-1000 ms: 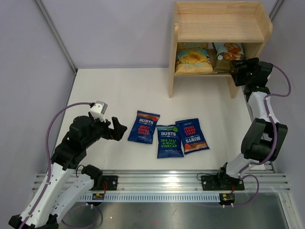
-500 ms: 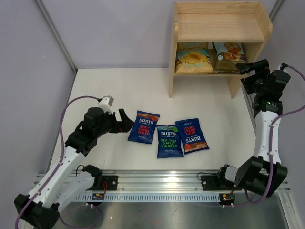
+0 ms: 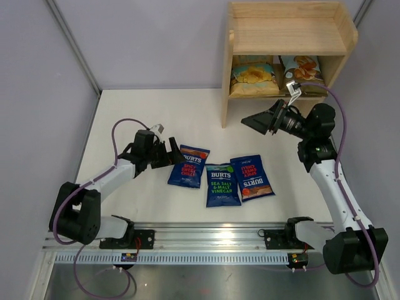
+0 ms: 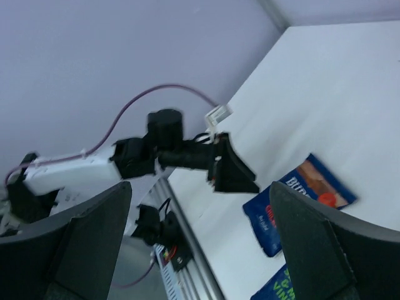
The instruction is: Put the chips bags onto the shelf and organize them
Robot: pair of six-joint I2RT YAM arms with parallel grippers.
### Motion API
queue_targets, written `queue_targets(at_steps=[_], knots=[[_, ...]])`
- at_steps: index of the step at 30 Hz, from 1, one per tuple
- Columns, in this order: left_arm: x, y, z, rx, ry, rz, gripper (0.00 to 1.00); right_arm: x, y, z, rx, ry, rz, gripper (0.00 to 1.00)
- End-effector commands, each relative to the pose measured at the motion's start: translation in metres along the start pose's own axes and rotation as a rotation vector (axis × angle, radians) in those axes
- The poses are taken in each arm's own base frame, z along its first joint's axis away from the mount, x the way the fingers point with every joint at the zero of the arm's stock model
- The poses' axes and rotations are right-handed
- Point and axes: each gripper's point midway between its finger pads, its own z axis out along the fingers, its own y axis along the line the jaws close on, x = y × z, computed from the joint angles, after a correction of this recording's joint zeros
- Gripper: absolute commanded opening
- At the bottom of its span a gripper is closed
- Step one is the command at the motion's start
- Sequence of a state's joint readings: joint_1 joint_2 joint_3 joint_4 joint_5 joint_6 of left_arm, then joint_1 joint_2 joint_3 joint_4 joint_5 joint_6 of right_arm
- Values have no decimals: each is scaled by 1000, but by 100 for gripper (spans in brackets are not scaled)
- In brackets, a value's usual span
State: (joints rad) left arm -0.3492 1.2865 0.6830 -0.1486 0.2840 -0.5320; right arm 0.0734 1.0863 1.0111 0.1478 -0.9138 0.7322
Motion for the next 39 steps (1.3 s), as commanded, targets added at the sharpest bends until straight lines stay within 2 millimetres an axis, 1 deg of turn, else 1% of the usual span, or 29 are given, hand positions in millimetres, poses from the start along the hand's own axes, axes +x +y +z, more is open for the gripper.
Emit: queue_targets(at_steps=[1,2,3,4,5,6,8,9,10,11,13,15,16,17,18,20,21,24,25,28,30,31,32,34,35,36,37,38,39], knots=[[-38,-15,7,115,-55,0,99,13,47,-4,-242,53,-103,100],[-34,-10,14,114,-22,-14,99,9,56,-5,-276,36,-71,99],[-35,-9,16,114,-13,-21,99,10,56,-5,-286,37,-37,99],[-40,-9,19,114,-10,-23,99,17,55,-6,-303,62,-4,99],[-40,-8,22,113,2,-21,99,17,65,-9,-351,64,-11,99],[-33,-3,30,102,40,-31,98,19,64,-8,-365,70,2,99],[-37,-3,35,100,54,-32,95,24,65,-10,-384,90,23,99],[-33,3,42,77,78,-43,94,24,63,-9,-382,94,34,99],[-35,5,44,61,79,-44,93,24,63,-8,-377,90,39,100],[-34,12,47,24,86,-39,93,25,64,-9,-377,88,27,100],[-28,18,53,-2,113,-35,92,28,66,-10,-368,94,24,99],[-26,18,56,-11,132,-20,87,29,72,-11,-366,88,-33,99],[-21,18,60,-16,151,-14,85,32,67,-9,-330,97,0,99],[-19,20,61,-35,158,-12,83,32,66,-8,-324,91,-50,100],[-16,21,63,-39,165,-13,78,31,71,-10,-325,86,-74,99],[-12,24,66,-57,173,-20,77,34,72,-10,-317,91,-83,100],[-10,24,66,-59,176,-20,72,35,72,-10,-318,94,-84,100],[0,24,70,-62,196,-12,68,38,71,-8,-317,104,-78,99],[5,23,72,-61,209,-9,61,39,70,-7,-313,109,-70,98],[14,25,74,-70,224,-20,46,40,68,-7,-308,109,-67,98],[16,29,74,-85,215,-27,42,40,69,-7,-309,108,-69,98],[16,30,74,-95,208,-36,35,41,69,-8,-308,108,-71,98],[12,32,73,-108,187,-39,31,41,70,-8,-309,107,-75,98],[4,27,65,-104,138,-62,25,42,66,-6,-293,109,-69,98],[-3,24,62,-103,101,-67,20,43,64,-5,-285,110,-63,98],[-16,14,53,-77,49,-67,17,44,58,-4,-266,111,-45,98],[-20,10,50,-62,17,-97,15,46,54,-2,-255,114,-42,98],[-25,6,46,-50,-13,-109,7,48,49,-1,-240,115,-29,98],[-30,0,40,-34,-43,-120,5,49,43,1,-216,112,-11,98]])
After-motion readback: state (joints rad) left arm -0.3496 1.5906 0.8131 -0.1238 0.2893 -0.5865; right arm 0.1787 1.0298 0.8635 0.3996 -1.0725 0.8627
